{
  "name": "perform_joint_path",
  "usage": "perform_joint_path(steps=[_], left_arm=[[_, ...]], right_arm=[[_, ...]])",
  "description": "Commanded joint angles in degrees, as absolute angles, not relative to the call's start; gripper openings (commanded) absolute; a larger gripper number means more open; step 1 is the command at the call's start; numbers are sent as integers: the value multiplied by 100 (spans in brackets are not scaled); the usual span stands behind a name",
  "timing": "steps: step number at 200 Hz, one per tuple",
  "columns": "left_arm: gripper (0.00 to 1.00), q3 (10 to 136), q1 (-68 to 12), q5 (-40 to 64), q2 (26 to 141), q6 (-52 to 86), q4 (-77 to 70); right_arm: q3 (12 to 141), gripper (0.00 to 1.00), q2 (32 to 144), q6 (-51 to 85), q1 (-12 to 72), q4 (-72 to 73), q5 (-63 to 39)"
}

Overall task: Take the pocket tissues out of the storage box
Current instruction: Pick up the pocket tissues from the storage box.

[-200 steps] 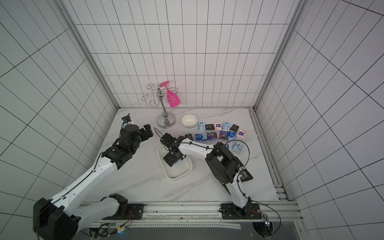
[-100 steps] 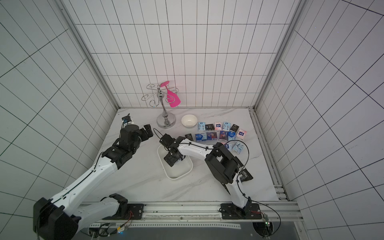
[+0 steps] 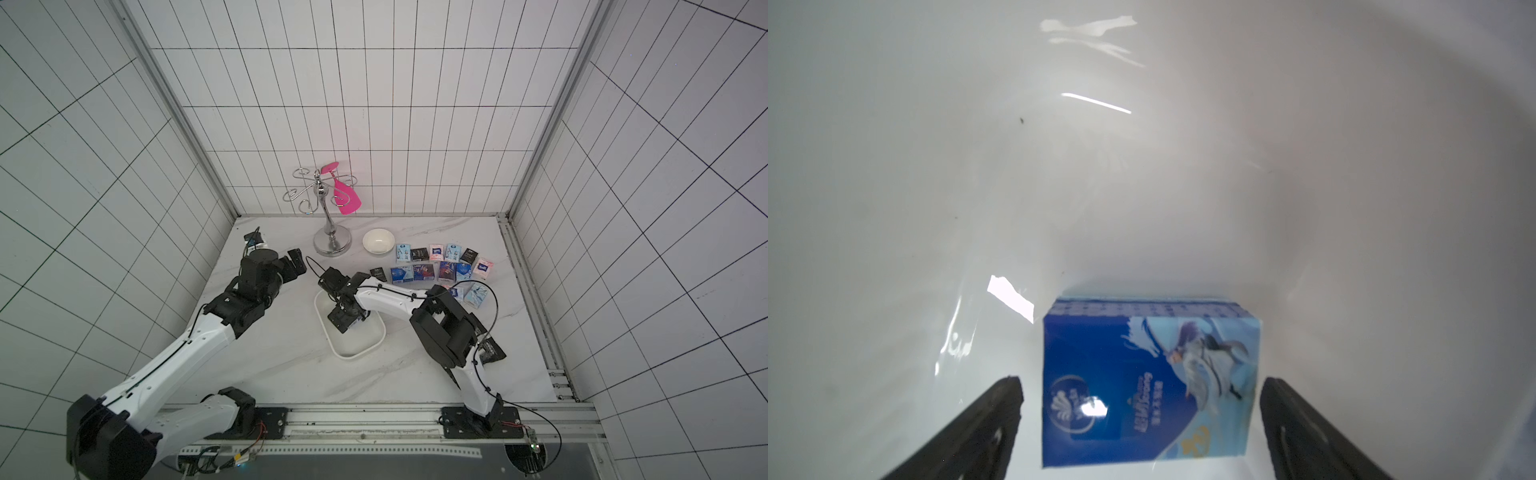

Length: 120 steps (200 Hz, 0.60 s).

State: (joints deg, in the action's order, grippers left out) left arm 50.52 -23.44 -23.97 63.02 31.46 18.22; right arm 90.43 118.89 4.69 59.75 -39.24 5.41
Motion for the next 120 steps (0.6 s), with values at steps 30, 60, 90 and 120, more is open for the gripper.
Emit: perform_joint_path(steps=[30,60,90,120], left_arm=[[99,5017,-2311,-2391,6366,3121,1766],[99,5003,-2312,-2391,6364,3121,1767],[99,5008,-2312,-2393,6360,3129,1764],[99,5006,-2312,-2387,6359,3131,1764]], right_arm=[[9152,92,12106,501,5855,-3939,358],[9123,86,12144,545,5854,-3902,251],[9114,81,12027,571,5863,-3894,210],[9140,80,11753,580,5947,-3935,337]])
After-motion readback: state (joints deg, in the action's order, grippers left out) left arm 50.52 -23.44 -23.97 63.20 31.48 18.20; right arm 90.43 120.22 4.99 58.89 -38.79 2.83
